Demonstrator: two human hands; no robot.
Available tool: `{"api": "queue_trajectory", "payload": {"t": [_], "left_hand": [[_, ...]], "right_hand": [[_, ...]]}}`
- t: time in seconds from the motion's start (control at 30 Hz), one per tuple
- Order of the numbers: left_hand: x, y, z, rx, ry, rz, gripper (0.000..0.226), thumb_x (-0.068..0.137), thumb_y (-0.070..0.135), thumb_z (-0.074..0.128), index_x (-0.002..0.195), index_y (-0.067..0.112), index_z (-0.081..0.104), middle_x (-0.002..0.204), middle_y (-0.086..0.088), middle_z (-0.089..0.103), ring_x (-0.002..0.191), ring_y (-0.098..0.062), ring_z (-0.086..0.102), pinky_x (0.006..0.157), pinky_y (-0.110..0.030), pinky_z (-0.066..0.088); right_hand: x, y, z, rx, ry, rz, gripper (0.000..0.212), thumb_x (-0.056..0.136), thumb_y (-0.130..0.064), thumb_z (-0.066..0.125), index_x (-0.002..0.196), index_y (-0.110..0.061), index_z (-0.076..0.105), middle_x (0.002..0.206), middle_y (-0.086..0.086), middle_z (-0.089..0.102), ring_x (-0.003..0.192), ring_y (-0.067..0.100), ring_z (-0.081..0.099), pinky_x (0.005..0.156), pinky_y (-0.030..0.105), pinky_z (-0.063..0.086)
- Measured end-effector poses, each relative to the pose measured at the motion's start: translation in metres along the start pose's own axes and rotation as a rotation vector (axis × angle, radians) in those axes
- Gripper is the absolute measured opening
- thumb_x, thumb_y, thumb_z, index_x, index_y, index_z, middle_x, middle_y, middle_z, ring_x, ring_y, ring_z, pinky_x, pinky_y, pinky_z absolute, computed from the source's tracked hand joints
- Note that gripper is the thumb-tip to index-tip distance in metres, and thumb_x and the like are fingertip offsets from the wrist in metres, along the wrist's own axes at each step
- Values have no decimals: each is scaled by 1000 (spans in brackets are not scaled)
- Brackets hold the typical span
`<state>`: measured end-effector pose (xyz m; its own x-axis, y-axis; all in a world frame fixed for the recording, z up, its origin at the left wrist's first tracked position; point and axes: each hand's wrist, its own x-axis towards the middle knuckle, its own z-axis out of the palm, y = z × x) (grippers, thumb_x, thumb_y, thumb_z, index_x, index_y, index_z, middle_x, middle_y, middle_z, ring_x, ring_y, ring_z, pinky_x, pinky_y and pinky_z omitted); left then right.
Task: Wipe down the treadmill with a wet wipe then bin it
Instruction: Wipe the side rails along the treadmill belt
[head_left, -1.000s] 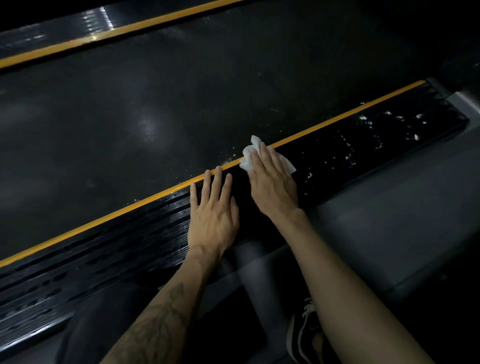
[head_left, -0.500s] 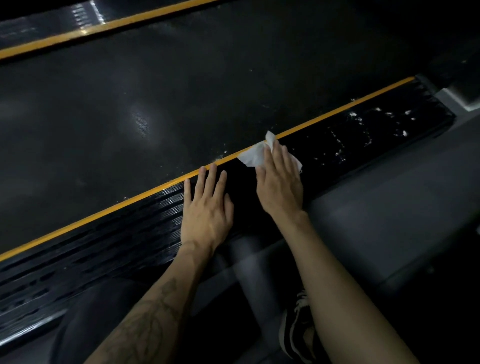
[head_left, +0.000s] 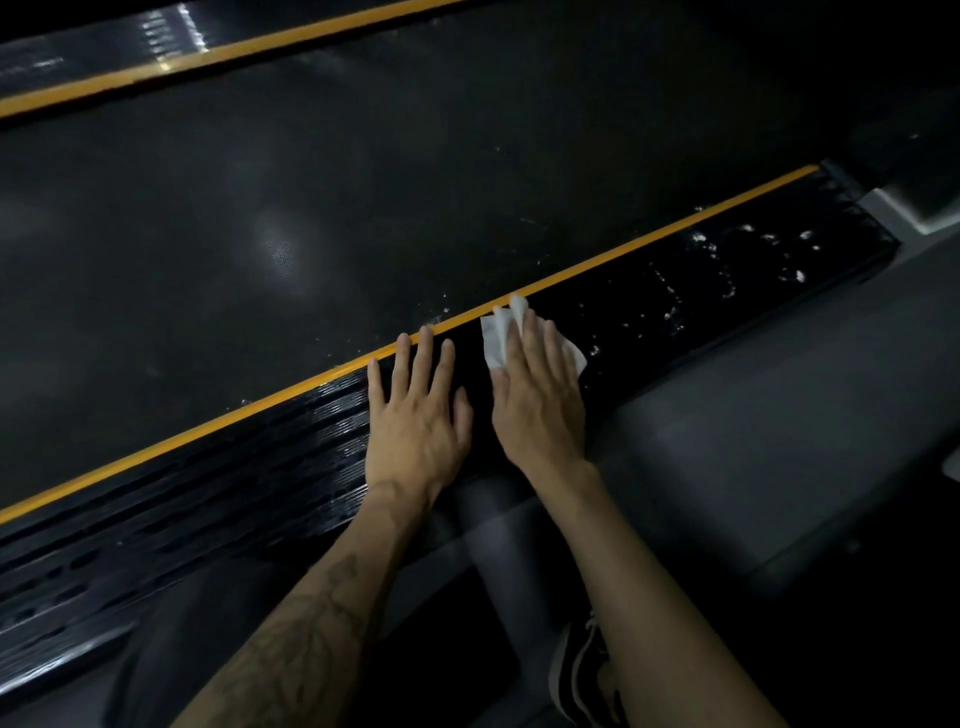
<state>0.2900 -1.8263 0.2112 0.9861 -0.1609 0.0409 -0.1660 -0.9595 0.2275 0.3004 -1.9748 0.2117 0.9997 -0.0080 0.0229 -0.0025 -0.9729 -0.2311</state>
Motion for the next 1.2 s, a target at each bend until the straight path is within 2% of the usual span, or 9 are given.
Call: {"api": "queue_trajectory", "payload": {"t": [0.1, 0.27, 0.47, 0.6, 0.67, 0.8, 0.9, 1.0, 1.2], "left_hand": [[-1, 1, 1, -11, -6, -1, 64, 105, 46, 18, 163, 18, 25, 172, -5, 10, 160, -23, -3, 128, -53, 1], [-1, 1, -2, -30, 9, -6, 63, 105, 45, 21, 162, 18, 29, 172, -4, 11, 160, -22, -2, 129, -53, 2], [0, 0, 3, -12, 10, 50, 63, 105, 44, 19, 162, 18, 27, 172, -5, 12, 160, -21, 0, 129, -52, 2], [0, -2, 6, 14, -5, 87, 63, 105, 43, 15, 163, 20, 24, 172, -4, 11, 160, -21, -1, 129, -52, 5], [0, -2, 5, 8, -7, 82, 63, 105, 42, 12, 163, 20, 26, 172, -4, 13, 160, -21, 1, 129, -53, 6], [2, 3, 3, -28, 4, 63, 64, 103, 40, 12, 161, 19, 31, 171, -6, 19, 159, -21, 5, 129, -52, 6], [2, 4, 2, -31, -10, 49, 65, 103, 41, 12, 160, 19, 33, 170, -7, 20, 159, -22, 6, 129, -52, 5], [5, 8, 3, -25, -13, 30, 63, 104, 41, 14, 158, 17, 37, 169, -9, 24, 159, -25, 9, 128, -55, 6], [7, 17, 6, -12, -13, -4, 63, 104, 39, 12, 154, 14, 39, 168, -13, 26, 159, -29, 11, 127, -59, 5]], "right_hand": [[21, 14, -5, -40, -41, -81, 61, 107, -36, 17, 164, -16, 15, 171, 11, 11, 158, 29, 9, 128, 47, 13], [5, 16, -6, -13, 37, 101, 63, 107, -38, 18, 164, -12, 14, 171, 14, 11, 158, 28, 9, 128, 46, 12], [18, 19, -6, -70, -13, -54, 59, 109, -34, 29, 163, -13, 17, 170, 13, 15, 158, 29, 12, 128, 44, 11], [-4, 26, -10, -56, 25, 75, 61, 109, -37, 17, 163, -10, 17, 170, 14, 14, 158, 28, 11, 128, 45, 13], [-20, 11, -5, -49, 22, 62, 65, 106, -39, 11, 163, -8, 20, 170, 15, 17, 157, 29, 14, 128, 46, 16], [-3, 12, -5, -44, -4, -26, 65, 104, -37, 9, 163, -11, 22, 170, 13, 17, 157, 28, 14, 128, 45, 13], [6, 29, -7, -59, 23, 38, 59, 108, -34, 19, 162, -9, 22, 170, 13, 16, 158, 28, 12, 129, 43, 11], [-10, 23, -4, -52, 64, 118, 62, 108, -36, 15, 162, -6, 21, 169, 15, 16, 158, 28, 13, 128, 46, 16], [-14, 23, -1, -47, 42, -50, 61, 106, -35, 17, 162, -11, 23, 168, 14, 22, 156, 28, 19, 127, 47, 21]]}}
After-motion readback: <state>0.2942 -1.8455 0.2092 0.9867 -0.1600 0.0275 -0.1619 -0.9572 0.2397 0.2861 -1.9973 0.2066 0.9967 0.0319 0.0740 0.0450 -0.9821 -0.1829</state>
